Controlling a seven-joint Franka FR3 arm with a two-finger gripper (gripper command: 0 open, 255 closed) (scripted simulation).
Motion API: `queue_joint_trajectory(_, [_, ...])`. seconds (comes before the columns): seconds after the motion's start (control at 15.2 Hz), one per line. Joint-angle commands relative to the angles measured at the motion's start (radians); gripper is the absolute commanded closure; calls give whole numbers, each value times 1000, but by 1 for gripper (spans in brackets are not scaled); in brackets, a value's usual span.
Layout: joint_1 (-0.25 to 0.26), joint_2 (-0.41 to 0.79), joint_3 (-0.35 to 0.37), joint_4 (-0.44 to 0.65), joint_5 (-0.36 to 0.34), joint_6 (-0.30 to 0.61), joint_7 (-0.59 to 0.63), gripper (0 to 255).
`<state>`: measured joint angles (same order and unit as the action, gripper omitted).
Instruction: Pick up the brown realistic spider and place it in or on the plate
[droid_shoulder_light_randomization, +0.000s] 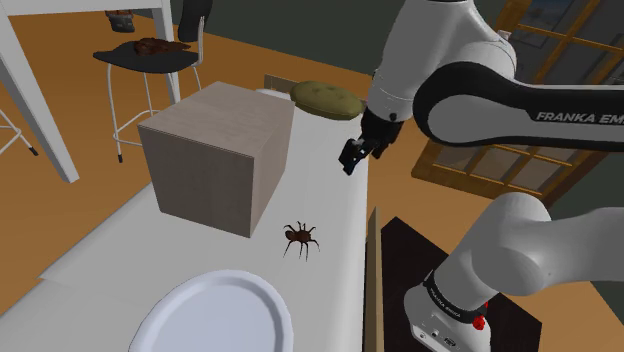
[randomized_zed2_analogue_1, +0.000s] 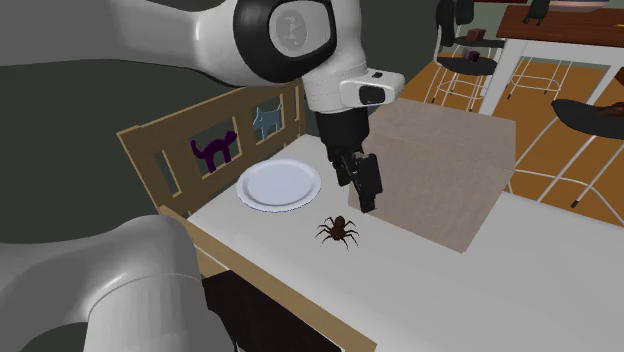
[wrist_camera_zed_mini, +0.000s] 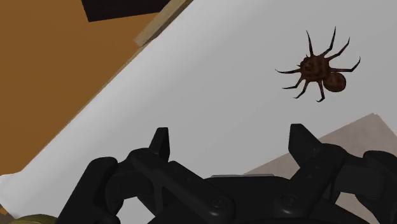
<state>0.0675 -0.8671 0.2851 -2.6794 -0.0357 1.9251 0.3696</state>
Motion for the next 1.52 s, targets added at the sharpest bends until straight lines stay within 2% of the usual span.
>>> queue_joint_trajectory(0.0, [7, 33, 55, -37, 14, 72, 62, 0])
queue_joint_trajectory(0.4, [5, 159, 231, -112, 33, 268, 253, 0])
queue_joint_trajectory(0.66, [-46, 295, 376, -122, 2, 406, 409, 0])
queue_joint_trajectory(0.86, [-135, 418, 513, -107, -72, 503, 556, 0])
queue_joint_trajectory(0.99, [-232, 510, 628, -85, -163, 556, 681, 0])
queue_joint_trajectory(1.06, [-265, 537, 663, -77, -196, 568, 719, 0])
queue_joint_trajectory(1.45, [-426, 638, 767, -84, -362, 651, 835, 0])
